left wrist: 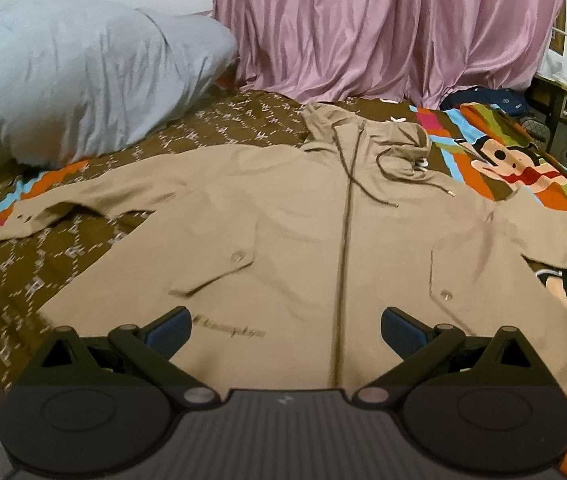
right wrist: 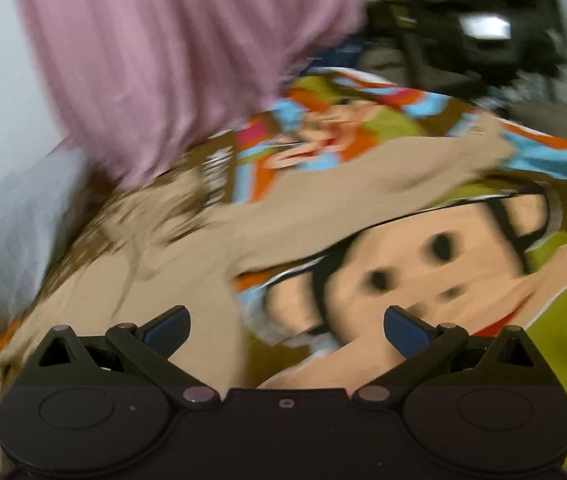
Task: Fold large clothes
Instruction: 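Grasp the beige jacket's sleeve cuff with the right gripper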
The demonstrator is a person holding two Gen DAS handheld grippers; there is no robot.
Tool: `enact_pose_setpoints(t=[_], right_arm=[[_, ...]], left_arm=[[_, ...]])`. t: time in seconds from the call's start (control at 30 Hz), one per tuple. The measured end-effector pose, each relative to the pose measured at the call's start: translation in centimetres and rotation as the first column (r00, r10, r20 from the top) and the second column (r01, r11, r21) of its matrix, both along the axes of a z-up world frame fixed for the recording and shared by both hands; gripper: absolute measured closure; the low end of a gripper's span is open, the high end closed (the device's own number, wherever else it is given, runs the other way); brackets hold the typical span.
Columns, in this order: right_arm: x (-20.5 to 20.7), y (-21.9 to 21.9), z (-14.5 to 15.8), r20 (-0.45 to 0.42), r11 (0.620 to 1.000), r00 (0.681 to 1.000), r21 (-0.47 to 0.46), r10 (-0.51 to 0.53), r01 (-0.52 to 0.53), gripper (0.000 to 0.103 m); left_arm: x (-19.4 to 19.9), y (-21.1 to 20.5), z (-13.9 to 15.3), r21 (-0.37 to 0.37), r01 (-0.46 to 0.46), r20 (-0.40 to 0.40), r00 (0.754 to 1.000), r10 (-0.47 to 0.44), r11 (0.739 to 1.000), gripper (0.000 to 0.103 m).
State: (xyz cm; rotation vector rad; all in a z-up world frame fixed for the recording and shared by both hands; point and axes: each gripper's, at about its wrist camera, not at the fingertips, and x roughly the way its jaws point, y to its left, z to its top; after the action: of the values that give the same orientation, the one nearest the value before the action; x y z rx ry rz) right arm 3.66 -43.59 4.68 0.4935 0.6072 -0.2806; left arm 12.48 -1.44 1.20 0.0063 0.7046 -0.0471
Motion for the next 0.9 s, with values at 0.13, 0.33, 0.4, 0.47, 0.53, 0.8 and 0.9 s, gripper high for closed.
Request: enact_pose_setpoints(t=[0.13, 0.33, 0.4, 0.47, 0.53, 0.8, 0.9], right_arm=[[1.2, -8.5, -1.1, -0.011, 0.983, 0.992, 0.127, -0.129, 0.129, 0.001], [4.7, -17.2, -2.4, 0.089, 0.940, 0.954, 0.220, -0.285, 0.261, 0.006], [6.4, -19.7, -3.4, 0.103, 0.921, 0.938, 0.250, -0.331, 0.298, 0.007], [8.0, -21.6, -4.6, 0.086, 0.891, 0.914, 0.277, -0.397, 0.360, 0.007], [9.1, -22.9, -5.8, 0.051, 0.859, 0.887, 0.282, -0.458, 0.427, 0.009], [13.6, -23.7, -7.5, -0.008, 0.806, 0.815, 0.148, -0.579, 0.573, 0.023], [14.8, -23.4, -8.1, -0.062, 0.755, 0.761, 0.092, -0.646, 0.649, 0.041]], left_arm=[[1.5, -1.1, -1.1, -0.013, 0.004, -0.014, 1.000, -0.004, 1.000, 0.000], [2.4, -1.5, -2.9, -0.010, 0.010, -0.015, 1.000, -0.010, 1.000, 0.000], [3.2, -1.6, -3.3, 0.003, 0.011, -0.009, 1.000, -0.011, 1.000, 0.000], [4.3, -1.6, -3.5, 0.003, 0.023, -0.009, 1.000, -0.023, 1.000, 0.000], [5.8, -1.7, -3.7, 0.002, 0.039, -0.013, 0.999, -0.039, 0.999, 0.000], [13.0, -2.0, -4.4, 0.016, 0.105, 0.026, 0.994, -0.106, 0.994, 0.000], [14.2, -1.3, -5.1, -0.001, 0.093, 0.058, 0.994, -0.093, 0.996, 0.000]])
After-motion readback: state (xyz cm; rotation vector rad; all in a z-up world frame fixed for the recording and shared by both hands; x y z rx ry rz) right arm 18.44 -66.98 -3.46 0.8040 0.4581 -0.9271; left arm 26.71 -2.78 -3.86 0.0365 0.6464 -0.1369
